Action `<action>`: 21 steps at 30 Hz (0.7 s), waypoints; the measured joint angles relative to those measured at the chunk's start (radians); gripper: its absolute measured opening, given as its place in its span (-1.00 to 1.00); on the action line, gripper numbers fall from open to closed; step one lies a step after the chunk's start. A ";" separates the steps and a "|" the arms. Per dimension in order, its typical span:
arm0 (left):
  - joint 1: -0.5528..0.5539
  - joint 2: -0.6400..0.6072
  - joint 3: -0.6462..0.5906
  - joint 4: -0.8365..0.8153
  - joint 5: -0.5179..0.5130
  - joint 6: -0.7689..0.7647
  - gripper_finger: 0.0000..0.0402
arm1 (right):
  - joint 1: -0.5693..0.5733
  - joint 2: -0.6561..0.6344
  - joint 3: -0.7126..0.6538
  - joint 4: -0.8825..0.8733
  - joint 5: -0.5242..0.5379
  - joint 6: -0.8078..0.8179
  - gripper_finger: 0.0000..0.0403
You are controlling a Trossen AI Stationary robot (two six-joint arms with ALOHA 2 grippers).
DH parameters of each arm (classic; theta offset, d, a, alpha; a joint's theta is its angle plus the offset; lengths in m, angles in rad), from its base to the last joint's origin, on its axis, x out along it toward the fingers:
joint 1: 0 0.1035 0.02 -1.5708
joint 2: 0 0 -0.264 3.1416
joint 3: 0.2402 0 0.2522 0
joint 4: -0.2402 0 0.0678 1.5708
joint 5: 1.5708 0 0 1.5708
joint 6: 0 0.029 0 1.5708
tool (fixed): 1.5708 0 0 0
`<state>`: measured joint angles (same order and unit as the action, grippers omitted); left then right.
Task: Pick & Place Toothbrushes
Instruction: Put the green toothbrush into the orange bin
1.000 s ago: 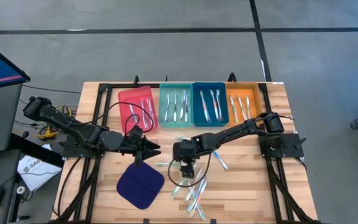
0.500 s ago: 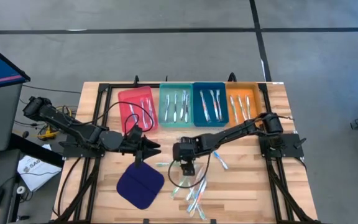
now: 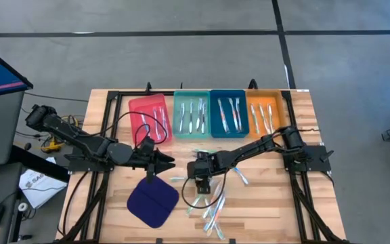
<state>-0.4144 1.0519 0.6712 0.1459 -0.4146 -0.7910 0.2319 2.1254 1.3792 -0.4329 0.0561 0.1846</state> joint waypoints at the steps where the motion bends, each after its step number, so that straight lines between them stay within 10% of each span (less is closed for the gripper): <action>1: 0.000 0.000 0.000 0.000 -0.001 0.000 -0.23 | 0.001 0.000 0.000 -0.004 0.002 0.003 0.24; 12: 0.000 0.000 0.000 0.041 -0.029 0.001 -0.23 | -0.004 0.002 0.031 -0.107 -0.011 0.072 -0.88; 21: 0.001 -0.010 0.000 0.235 -0.051 0.076 -0.23 | -0.036 -0.007 0.204 -0.228 -0.102 0.120 -0.93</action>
<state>-0.4129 1.0416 0.6712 0.3807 -0.4660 -0.7148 0.1959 2.1186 1.5837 -0.6613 -0.0461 0.3043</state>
